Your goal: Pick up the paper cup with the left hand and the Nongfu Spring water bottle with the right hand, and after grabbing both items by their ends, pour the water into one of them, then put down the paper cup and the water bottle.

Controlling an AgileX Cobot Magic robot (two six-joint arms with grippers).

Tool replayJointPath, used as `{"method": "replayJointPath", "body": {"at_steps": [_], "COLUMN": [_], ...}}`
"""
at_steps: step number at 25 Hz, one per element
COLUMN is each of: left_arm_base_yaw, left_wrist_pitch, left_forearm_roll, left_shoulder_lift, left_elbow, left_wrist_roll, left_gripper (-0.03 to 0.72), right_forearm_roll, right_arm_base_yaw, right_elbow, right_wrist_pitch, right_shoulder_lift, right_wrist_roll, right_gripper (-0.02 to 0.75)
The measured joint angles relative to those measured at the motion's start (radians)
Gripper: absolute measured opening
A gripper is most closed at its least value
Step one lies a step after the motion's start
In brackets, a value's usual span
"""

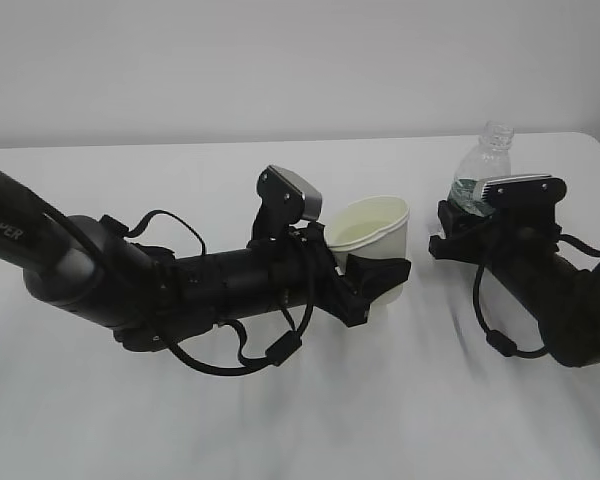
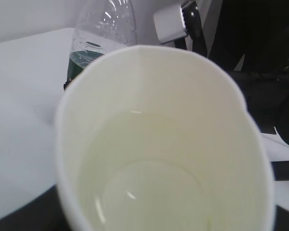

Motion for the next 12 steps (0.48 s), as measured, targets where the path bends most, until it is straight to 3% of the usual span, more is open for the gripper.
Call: {"method": "replayJointPath", "body": {"at_steps": [12], "left_arm_base_yaw": [0.000], "left_wrist_pitch": [0.000], "left_forearm_roll": [0.000], "left_shoulder_lift": [0.000], "left_elbow": [0.000], "left_wrist_roll": [0.000], "left_gripper": [0.428], "right_forearm_roll": [-0.011], "right_arm_base_yaw": [0.000], "right_elbow": [0.000], "right_wrist_pitch": [0.000], "right_shoulder_lift": [0.000], "right_wrist_roll": [-0.001], "right_gripper": [0.451]}}
